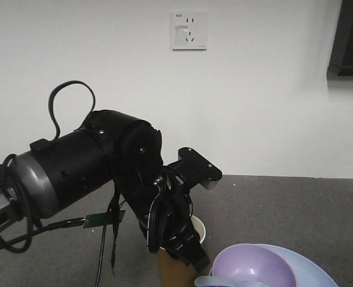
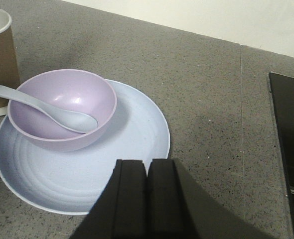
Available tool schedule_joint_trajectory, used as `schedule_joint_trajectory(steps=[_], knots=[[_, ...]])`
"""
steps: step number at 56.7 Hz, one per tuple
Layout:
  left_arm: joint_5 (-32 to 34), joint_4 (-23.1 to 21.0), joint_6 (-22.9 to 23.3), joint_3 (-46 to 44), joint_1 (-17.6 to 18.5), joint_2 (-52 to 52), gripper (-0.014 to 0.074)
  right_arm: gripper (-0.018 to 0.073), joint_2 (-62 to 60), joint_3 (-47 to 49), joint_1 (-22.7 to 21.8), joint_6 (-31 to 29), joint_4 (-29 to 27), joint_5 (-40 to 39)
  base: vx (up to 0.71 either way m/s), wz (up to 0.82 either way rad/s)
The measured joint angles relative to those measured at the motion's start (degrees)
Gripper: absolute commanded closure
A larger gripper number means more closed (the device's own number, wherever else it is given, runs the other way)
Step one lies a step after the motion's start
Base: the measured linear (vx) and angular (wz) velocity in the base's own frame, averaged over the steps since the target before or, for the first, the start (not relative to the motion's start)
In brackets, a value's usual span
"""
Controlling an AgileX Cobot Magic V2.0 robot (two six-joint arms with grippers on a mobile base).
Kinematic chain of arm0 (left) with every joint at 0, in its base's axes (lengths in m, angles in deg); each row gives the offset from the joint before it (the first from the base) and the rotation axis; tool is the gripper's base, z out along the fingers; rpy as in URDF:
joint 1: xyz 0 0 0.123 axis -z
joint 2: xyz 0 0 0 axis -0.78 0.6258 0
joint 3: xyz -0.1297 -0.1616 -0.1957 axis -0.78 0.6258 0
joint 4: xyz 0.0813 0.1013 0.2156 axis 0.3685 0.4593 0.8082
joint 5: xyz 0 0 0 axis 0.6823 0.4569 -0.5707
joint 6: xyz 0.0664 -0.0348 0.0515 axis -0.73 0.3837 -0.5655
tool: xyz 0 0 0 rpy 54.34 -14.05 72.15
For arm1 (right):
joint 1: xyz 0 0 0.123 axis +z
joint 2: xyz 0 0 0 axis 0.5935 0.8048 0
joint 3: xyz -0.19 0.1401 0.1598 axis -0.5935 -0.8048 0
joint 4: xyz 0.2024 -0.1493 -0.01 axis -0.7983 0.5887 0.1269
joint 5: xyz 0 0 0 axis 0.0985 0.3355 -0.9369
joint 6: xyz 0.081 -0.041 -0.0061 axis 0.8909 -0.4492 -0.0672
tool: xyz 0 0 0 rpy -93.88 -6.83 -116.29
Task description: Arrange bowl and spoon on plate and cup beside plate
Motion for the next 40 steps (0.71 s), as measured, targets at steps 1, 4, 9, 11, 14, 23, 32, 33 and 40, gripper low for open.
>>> schedule_joint_trajectory(steps=[1, 4, 9, 11, 14, 23, 32, 33, 40], knots=[[0.0, 0.0, 0.0, 0.0, 0.0, -0.17, 0.016, 0.0568, 0.0, 0.0, 0.0, 0.0, 0.0, 0.0, 0.0, 0.0], [0.0, 0.05, 0.0, -0.04, 0.0, -0.82, 0.016, 0.0568, 0.0, 0.0, 0.0, 0.0, 0.0, 0.0, 0.0, 0.0], [-0.05, 0.05, 0.0, -0.04, 0.0, -1.75, 0.016, 0.0568, 0.0, 0.0, 0.0, 0.0, 0.0, 0.0, 0.0, 0.0], [-0.05, 0.05, 0.0, -0.04, 0.0, -2.25, 0.0162, 0.0568, 0.0, 0.0, 0.0, 0.0, 0.0, 0.0, 0.0, 0.0], [-0.05, 0.05, 0.0, -0.04, 0.0, -3.04, 0.0171, 0.0568, 0.0, 0.0, 0.0, 0.0, 0.0, 0.0, 0.0, 0.0], [1.25, 0.1, -0.05, -0.04, 0.0, -6.6, 0.0281, 0.0568, 0.0, 0.0, 0.0, 0.0, 0.04, 0.11, 0.0, 0.0], [4.14, 0.16, -0.1, -0.04, 0.0, -12.8, 0.0591, 0.0568, 0.0, 0.0, 0.0, 0.0, 0.04, 0.39, 0.0, 0.0], [4.4, 0.16, -0.1, -0.04, 0.0, -13.81, 0.0605, 0.0568, 0.0, 0.0, 0.0, 0.05, 0.04, 0.39, 0.0, 0.0], [6.69, 0.16, -0.53, 0.5, 0.0, -20.06, 0.0602, 0.0568, 0.0, 0.0, 0.0, 0.7, 0.04, 0.47, 0.0, 0.0]])
